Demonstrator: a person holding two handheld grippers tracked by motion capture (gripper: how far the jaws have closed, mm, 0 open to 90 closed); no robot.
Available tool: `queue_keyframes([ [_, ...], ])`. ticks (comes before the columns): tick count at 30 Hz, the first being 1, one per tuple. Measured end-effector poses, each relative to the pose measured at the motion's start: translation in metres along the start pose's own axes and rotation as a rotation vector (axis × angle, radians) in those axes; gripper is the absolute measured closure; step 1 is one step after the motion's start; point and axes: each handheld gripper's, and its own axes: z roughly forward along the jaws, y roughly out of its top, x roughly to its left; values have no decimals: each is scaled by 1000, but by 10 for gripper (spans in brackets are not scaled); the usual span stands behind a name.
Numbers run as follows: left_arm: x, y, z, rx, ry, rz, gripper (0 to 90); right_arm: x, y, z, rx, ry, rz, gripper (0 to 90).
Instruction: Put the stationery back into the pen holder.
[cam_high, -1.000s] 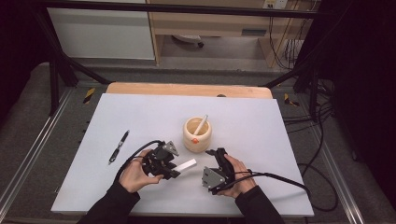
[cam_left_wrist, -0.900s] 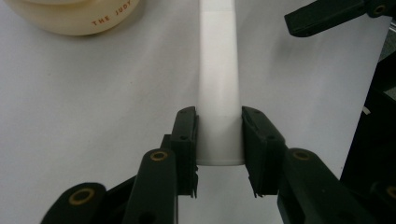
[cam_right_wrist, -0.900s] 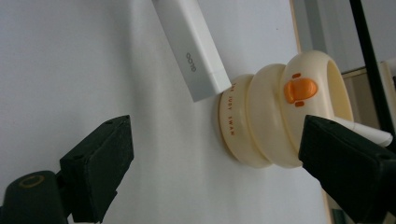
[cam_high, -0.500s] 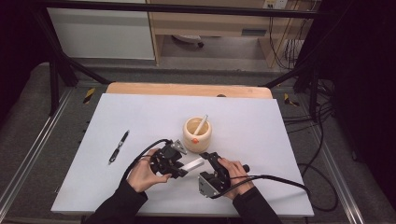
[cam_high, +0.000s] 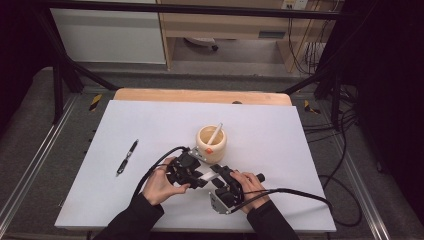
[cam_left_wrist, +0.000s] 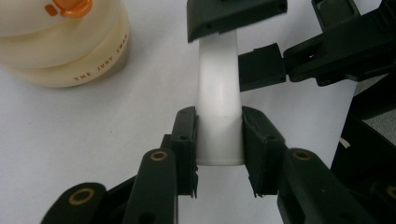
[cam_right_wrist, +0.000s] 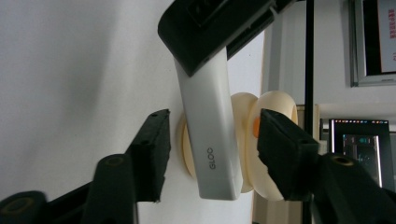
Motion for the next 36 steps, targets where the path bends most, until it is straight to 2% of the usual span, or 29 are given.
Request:
queue_keyframes([
  [5,-1,2,1,-5,-1,-4,670,0,1,-2,-32,-19,-46,574],
  [12,1,1,-1,-15,-6,-22,670,3,1,-3,-34,-31,-93,659],
  [21,2,1,-3,-27,-15,-17,667,5,1,-4,-37,-48,-155,692],
  [24,1,0,-3,-36,-9,-4,664,5,1,-5,-38,-47,-153,697],
  [30,-1,-1,-5,-43,18,36,642,2,1,-4,-38,-27,-117,700],
  [36,-1,-6,-10,-64,50,67,537,0,-1,-4,-12,-5,-72,702],
])
